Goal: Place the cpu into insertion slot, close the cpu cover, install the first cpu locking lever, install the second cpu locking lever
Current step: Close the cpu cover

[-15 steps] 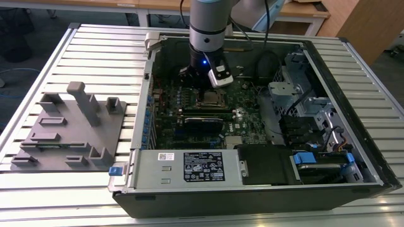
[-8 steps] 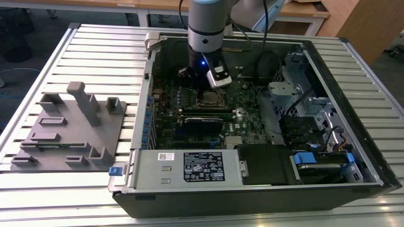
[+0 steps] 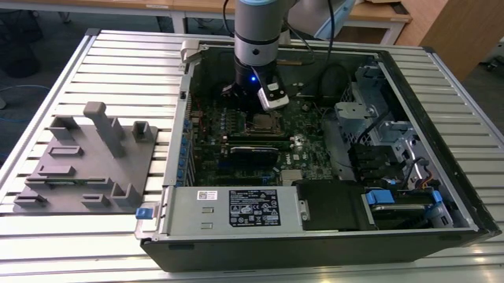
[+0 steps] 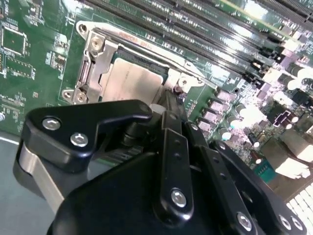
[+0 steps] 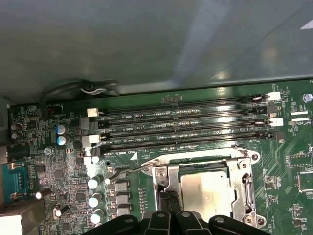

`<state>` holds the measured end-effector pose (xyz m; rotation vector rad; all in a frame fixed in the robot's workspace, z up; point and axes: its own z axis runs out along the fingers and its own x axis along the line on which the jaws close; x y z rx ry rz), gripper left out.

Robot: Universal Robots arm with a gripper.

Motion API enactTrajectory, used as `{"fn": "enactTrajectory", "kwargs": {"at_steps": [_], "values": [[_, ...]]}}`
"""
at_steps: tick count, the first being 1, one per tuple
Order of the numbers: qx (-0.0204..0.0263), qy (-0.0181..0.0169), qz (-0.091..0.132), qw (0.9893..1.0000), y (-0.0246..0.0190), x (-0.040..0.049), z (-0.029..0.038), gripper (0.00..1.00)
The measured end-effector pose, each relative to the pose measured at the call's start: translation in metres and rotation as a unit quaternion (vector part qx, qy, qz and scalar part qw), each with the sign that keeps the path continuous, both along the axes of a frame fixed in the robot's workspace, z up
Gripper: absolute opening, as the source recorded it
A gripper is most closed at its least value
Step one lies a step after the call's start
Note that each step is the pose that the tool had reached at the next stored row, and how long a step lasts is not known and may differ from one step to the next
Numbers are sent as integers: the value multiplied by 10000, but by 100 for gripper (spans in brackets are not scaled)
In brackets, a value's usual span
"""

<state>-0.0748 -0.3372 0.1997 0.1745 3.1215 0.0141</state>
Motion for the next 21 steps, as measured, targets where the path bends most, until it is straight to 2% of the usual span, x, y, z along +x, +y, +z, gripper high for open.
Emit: {"fn": "enactTrajectory", "kwargs": {"at_steps": [7, 16, 21], "values": [[0, 0, 0, 10000, 0, 0, 17, 11], [-1, 1, 0, 10000, 0, 0, 151, 11], [1, 1, 1, 10000, 0, 17, 151, 11]]}}
